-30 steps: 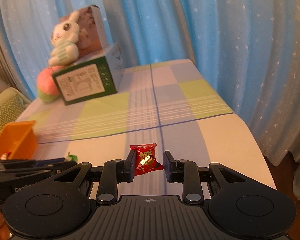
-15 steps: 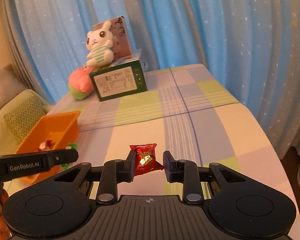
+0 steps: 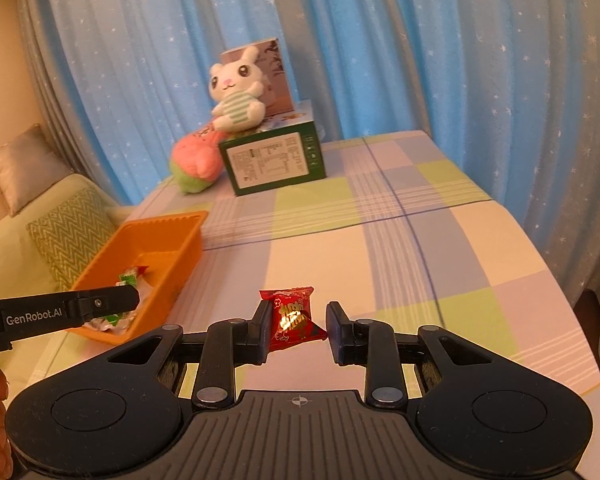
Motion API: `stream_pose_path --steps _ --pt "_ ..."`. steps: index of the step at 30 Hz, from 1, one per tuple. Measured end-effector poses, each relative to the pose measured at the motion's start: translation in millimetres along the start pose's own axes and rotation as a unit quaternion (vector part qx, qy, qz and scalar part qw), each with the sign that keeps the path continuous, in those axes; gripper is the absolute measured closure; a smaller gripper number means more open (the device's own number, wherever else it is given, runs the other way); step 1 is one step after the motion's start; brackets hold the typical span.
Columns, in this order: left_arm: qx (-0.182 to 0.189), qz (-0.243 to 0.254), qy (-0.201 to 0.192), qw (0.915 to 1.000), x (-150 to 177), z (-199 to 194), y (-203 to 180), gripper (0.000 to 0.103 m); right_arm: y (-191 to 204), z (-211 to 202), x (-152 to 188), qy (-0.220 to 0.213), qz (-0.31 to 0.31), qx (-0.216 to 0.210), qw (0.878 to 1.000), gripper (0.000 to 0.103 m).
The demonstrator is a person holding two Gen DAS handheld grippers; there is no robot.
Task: Organize snacks
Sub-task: 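Carry the green and red candies over the orange tray with both tools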
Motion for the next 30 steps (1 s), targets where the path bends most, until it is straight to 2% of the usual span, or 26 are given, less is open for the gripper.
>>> stream_pose_path --steps 12,30 --pt "-0.032 -0.009 -0.008 0.9994 4.9 -40.3 34.5 0.085 59.1 -5.4 4.9 0.001 -0.039 -0.033 0.999 0.074" --pt "-0.068 -0.024 -0.012 0.9974 4.4 -69.9 86.3 0.085 120.8 9.2 8.9 0.015 -0.077 -0.068 0.995 0.074"
Point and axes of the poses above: each gripper's, at about its wrist camera, not at the fingertips, and z roughly the way its jaws point, y to its left, x to its underside, the point moved 8 cm from there along z, roughly the way its jaws point, and after that the axes turned 12 degrees about x, right-handed, at the moved point
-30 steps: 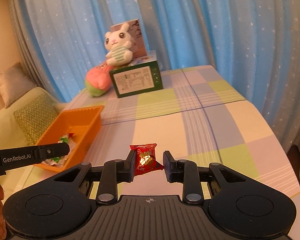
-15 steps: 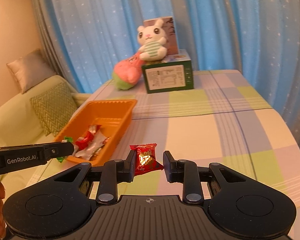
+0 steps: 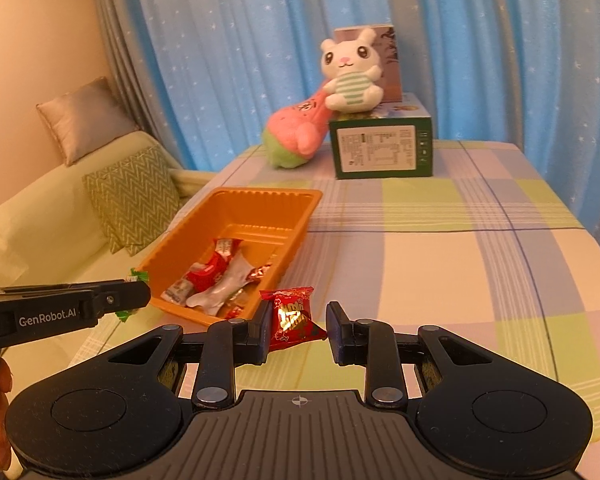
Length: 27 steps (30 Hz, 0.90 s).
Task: Organize snacks
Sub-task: 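Carry the green and red candies over the orange tray with both tools, then lower both tools into the tray and open them to release the candies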
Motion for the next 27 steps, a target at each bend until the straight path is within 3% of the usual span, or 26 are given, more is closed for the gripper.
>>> stream_pose_path --steps 10,27 --pt "-0.008 -0.002 0.011 0.9999 -16.1 16.0 38.1 0.085 34.4 40.2 -12.9 0.017 -0.019 -0.021 0.999 0.074" --pt "-0.027 0.014 0.045 0.9985 -42.8 79.7 99.8 0.085 71.9 127.9 -39.9 0.043 -0.030 -0.047 0.998 0.074"
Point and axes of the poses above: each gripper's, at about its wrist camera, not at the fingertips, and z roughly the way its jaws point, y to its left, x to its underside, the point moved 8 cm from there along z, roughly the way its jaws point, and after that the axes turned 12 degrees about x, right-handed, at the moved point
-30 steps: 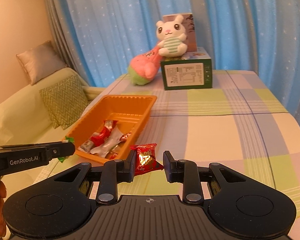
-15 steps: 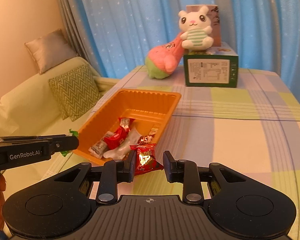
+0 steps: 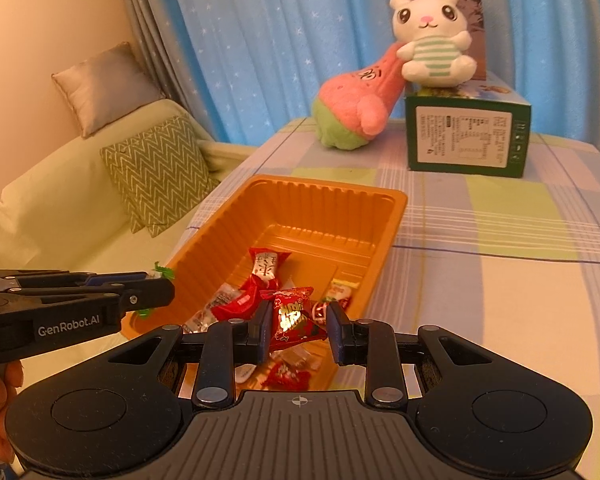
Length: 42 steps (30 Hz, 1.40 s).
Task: Organize snacks
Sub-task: 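Lower both tools into the tray and open them to release the candies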
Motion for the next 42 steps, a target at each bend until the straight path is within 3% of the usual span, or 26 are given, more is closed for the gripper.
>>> stream_pose_path --steps 11,13,31,32,33,34,35,39,42 --pt "-0.002 0.002 -0.002 1.0000 -6.7 20.3 14.9 0.084 2.7 23.9 -1.2 0.016 0.007 -0.004 1.000 0.074" --pt "-0.010 0.000 0.000 1.0000 -5.8 22.9 18.9 0.071 2.4 25.1 -1.2 0.016 0.008 -0.005 1.000 0.074" --pt "-0.014 0.001 -0.008 0.9999 2.3 4.1 24.6 0.065 13.8 29.6 -5.6 0.022 0.017 -0.034 0.999 0.073" --pt "-0.015 0.002 -0.008 0.9999 2.6 3.4 24.7 0.064 14.6 31.2 -5.0 0.026 0.019 -0.042 0.999 0.072" --pt "-0.016 0.003 -0.008 0.9998 3.0 2.7 24.8 0.062 13.8 32.2 -4.6 0.029 0.025 -0.045 0.998 0.063" --pt "-0.017 0.004 -0.008 0.9998 3.4 2.2 24.9 0.060 12.8 31.4 -4.8 0.026 0.030 -0.045 0.998 0.047" --pt "-0.019 0.005 -0.008 0.9998 3.8 1.6 25.0 0.059 11.3 29.9 -5.1 0.020 0.034 -0.045 0.998 0.041" --pt "-0.022 0.005 -0.010 0.9997 6.7 -2.6 24.3 0.048 7.3 21.8 -4.2 0.012 0.036 -0.041 0.998 0.039" --pt "-0.029 0.004 -0.016 0.9995 8.8 -8.5 21.8 0.029 -0.8 13.2 -1.8 0.011 0.041 -0.029 0.999 0.039"
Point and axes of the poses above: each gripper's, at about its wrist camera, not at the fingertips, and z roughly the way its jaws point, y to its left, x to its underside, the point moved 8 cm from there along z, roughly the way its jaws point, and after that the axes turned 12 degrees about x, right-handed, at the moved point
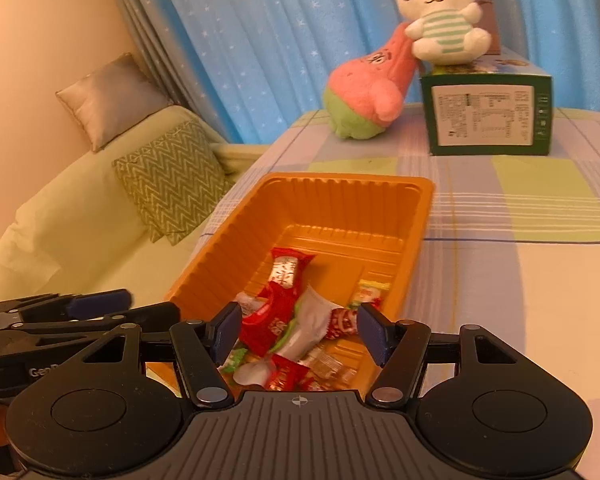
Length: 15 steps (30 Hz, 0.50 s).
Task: Organize snacks
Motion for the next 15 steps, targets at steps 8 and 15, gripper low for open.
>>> stream_pose_path --steps 8,15 --pt "-0.002 -0.006 -0.005 1.0000 9.5 -27.3 -17.1 0.005 -24.6 -42.4 13.8 -0.004 0.004 0.035 0.999 0.039" --pt "0.003 -0.008 -0.011 0.9999 23.2 -60.8 -44.9 0.001 -35.0 -87.9 34.3 -0.002 0.008 0.058 0.998 0.038"
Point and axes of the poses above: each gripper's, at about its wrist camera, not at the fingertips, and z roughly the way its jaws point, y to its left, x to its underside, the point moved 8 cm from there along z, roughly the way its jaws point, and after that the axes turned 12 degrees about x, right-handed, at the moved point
